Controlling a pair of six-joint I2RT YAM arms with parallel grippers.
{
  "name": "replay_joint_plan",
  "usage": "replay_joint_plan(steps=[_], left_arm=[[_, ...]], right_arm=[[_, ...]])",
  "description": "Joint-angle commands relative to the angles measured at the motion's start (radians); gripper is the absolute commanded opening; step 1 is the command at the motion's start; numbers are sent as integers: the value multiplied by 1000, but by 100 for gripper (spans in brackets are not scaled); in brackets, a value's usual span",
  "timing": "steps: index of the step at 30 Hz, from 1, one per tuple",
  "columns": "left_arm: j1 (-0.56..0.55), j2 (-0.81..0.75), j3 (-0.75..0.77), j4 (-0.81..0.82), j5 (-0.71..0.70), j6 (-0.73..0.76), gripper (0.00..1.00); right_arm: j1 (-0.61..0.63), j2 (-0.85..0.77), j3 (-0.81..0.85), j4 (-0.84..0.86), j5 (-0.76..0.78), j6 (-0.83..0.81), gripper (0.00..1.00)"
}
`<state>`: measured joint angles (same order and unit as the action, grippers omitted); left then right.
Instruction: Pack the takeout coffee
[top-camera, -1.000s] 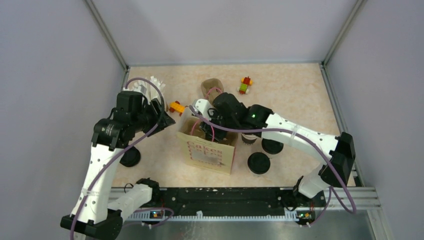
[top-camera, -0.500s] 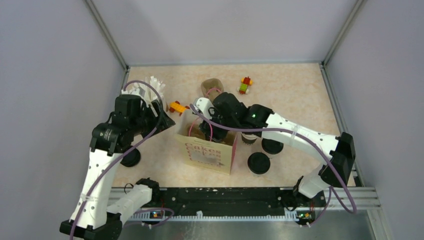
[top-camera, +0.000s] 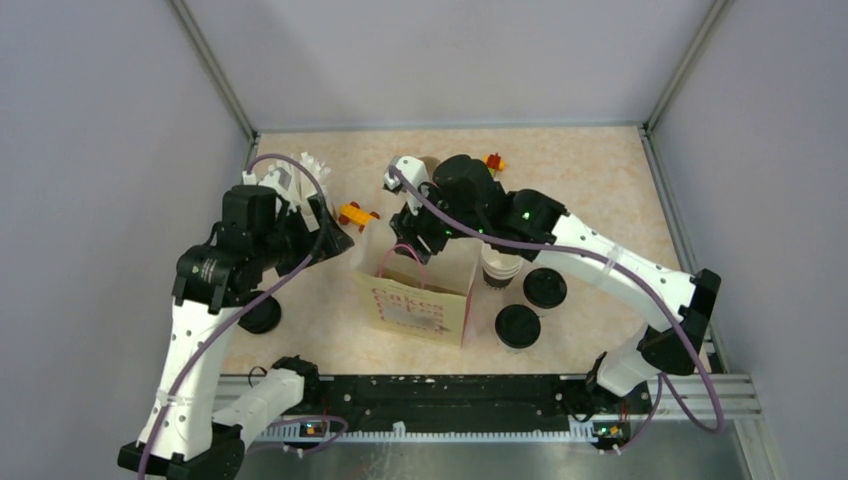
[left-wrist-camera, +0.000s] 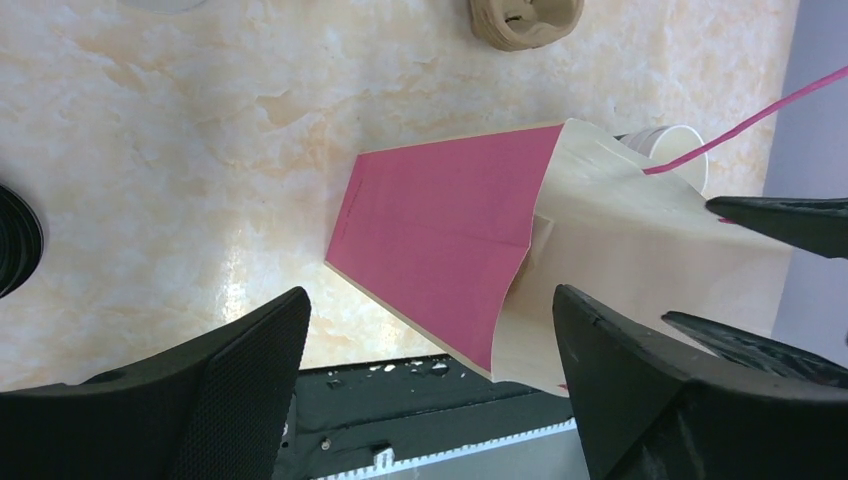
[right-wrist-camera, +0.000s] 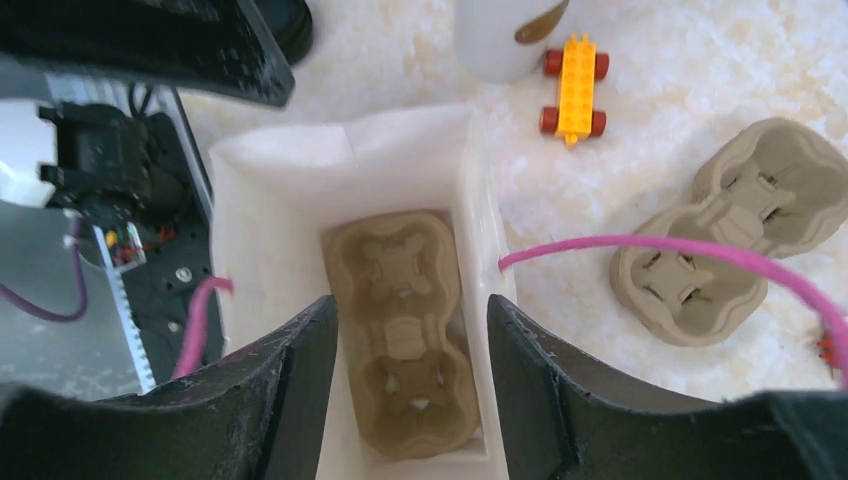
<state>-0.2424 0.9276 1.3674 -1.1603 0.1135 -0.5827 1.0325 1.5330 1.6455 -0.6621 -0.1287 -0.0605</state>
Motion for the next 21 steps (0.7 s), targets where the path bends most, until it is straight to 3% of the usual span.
replay_joint_plan(steps=[1,8,13,21], left_arm=[[5,-4,44,-20,38,32,98],[5,-25,89,-84,46,29,99],[5,-84,58,-92,84,30,99],[5,-118,-48,-50,242,59,99]], right_arm=[[9,-43,105,44,-7,67,56],[10,-106,122,112,65,210,61],[9,-154,102,133,234,207,74],[8,-99,174,-100,371,66,86]])
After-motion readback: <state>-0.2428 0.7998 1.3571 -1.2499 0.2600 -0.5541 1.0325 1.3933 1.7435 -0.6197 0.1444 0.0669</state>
